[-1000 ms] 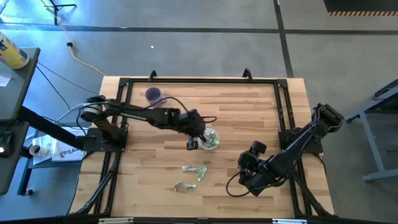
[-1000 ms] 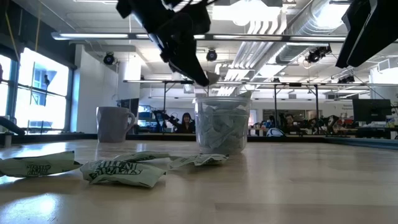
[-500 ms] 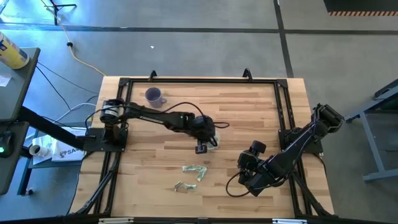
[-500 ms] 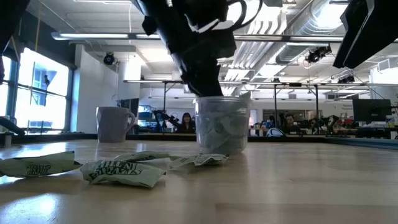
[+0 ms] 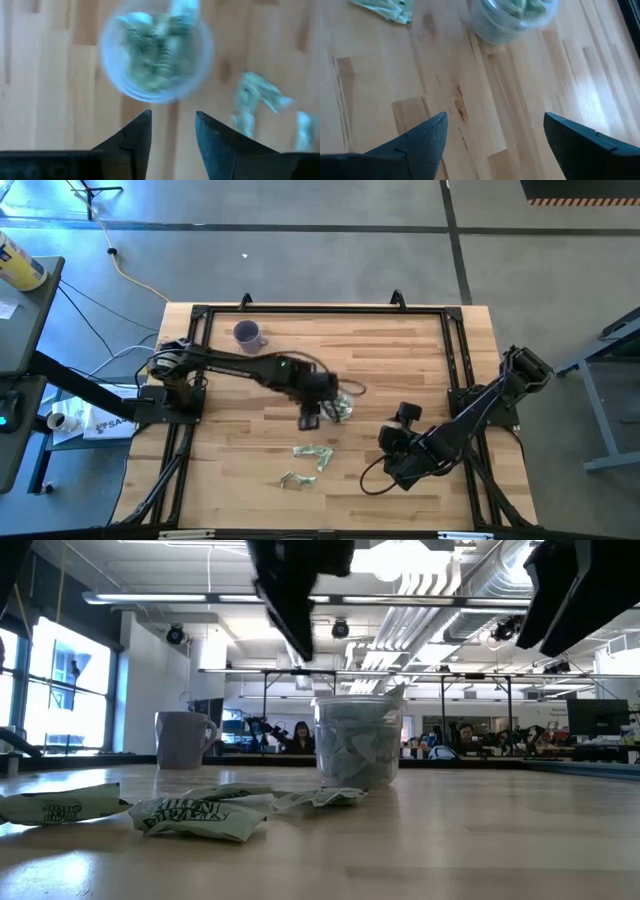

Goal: Pick and place Stevia / Truvia into bins
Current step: Put the stevia packet into the transparent container

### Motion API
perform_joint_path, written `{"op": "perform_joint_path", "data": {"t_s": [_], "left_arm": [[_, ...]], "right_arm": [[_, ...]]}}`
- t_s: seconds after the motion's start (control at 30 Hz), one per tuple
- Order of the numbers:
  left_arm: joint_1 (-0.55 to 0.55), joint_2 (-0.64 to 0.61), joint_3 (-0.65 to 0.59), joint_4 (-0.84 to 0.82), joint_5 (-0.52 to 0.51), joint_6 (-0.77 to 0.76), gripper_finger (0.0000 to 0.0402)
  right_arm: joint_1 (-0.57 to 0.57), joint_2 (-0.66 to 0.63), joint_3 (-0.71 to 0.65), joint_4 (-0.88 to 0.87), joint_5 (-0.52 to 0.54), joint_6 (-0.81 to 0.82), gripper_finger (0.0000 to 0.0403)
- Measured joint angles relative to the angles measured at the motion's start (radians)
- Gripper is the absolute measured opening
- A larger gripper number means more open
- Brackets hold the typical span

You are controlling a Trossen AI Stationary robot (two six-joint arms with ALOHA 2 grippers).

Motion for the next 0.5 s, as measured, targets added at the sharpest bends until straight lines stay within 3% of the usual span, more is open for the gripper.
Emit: {"op": "perform_joint_path", "data": {"t_s": [0.13, 0.23, 0.5], "left_arm": [[-0.097, -0.038, -0.082, -0.006, -0.001, -0.024, 0.0188], [-0.169, -0.056, -0.187, 0.086, 0.0, -0.089, 0.0184], [-0.282, -0.033, -0.446, 0.506, 0.032, -0.237, 0.0194]], "right_arm": [[-0.03, 0.0, -0.04, 0.117, -0.027, -0.149, 0.0319], [-0.052, 0.001, -0.1, 0.217, -0.098, -0.213, 0.0319], [-0.054, -0.002, -0.156, 0.29, -0.171, -0.229, 0.0319]]}}
